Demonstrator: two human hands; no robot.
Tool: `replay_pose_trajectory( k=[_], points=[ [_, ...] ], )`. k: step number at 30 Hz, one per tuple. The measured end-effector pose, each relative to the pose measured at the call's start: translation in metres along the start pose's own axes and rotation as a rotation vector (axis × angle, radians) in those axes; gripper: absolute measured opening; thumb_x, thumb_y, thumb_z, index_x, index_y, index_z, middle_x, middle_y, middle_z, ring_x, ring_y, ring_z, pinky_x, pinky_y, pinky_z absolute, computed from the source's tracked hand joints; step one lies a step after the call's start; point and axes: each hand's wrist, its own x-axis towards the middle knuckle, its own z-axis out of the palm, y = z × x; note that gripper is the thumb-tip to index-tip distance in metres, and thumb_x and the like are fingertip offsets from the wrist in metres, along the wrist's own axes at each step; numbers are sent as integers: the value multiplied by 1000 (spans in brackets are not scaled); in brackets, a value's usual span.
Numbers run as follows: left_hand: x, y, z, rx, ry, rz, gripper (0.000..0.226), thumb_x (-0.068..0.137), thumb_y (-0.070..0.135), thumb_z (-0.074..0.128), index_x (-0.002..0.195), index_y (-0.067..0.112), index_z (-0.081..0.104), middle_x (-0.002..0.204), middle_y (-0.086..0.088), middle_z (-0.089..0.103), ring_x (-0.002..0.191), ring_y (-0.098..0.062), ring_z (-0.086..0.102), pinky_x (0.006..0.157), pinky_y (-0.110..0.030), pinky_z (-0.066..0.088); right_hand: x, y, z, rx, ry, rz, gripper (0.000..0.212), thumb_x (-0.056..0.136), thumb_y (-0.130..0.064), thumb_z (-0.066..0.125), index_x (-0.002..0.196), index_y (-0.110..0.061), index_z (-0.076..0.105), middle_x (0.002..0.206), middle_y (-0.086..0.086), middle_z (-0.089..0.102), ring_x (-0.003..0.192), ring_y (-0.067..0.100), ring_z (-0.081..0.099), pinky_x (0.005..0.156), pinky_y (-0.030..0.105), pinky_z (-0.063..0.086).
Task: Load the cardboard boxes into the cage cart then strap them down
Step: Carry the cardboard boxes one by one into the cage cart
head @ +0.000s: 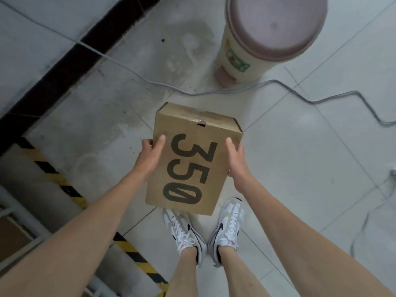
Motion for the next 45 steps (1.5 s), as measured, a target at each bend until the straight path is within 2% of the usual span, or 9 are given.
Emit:
replay_pose_trajectory(
  k=[3,6,11,19,24,27,30,39,45],
  points=[
    [-72,33,-30,-241,12,46,83,75,92,26,126,29,42,114,7,58,115,-18,58,94,-43,46,-62,-53,-7,44,-50,-93,70,86,-80,33,145,-43,39,147,-9,49,135,14,47,106,53,42],
    [-155,71,-68,-388,34,111,59,89,80,14,110,48,59,98,24,71,99,3,66,87,-33,43,-132,-110,-16,24,-130,-206,44,91,-77,23,100,-63,63,104,-25,71,93,-7,66,77,29,46],
    [-300,115,-134,-613,113,27,81,85,83,10,140,33,44,143,-5,51,134,-30,44,113,-57,27,-273,-188,-25,-89,-192,-227,60,75,-71,49,118,-29,48,117,-3,61,106,14,59,88,44,47],
    [-519,110,-225,-782,299,155,76,66,86,55,122,35,57,122,-5,69,117,-26,61,105,-48,43,-482,-230,-12,-290,-476,-518,32,92,-48,56,123,-37,60,118,-9,69,106,9,63,89,32,50],
    [-649,80,-264,-854,457,252,68,72,85,51,117,36,63,106,2,76,111,-25,66,99,-46,49,-609,-245,10,-414,-599,-718,31,91,-55,59,120,-44,57,109,-24,67,94,-7,63,83,25,49],
    [-724,64,-291,-957,576,343,58,73,84,52,110,43,67,106,3,75,113,-25,63,97,-48,48,-684,-266,43,-462,-712,-825,34,93,-50,60,125,-39,57,118,-16,65,108,5,61,96,34,47],
    [-796,43,-327,-1055,693,437,67,72,80,53,121,35,63,117,-2,72,117,-25,61,105,-55,43,-776,-278,83,-531,-818,-972,30,93,-52,56,120,-39,59,116,-11,67,104,10,63,83,33,52],
    [-1006,-108,-378,-1085,1051,580,61,84,73,44,111,28,74,106,-8,76,92,-25,72,71,-38,57,-991,-159,171,-547,-1156,-1168,32,85,-57,56,112,-42,61,104,-10,72,92,11,70,72,30,54],
    [-1081,-258,-347,-1108,1191,424,71,77,80,41,123,31,65,109,0,76,113,-23,63,103,-52,44,-1042,-7,208,-617,-1314,-1084,28,92,-46,58,118,-36,61,103,-6,73,82,10,72,54,20,53]
  ],
)
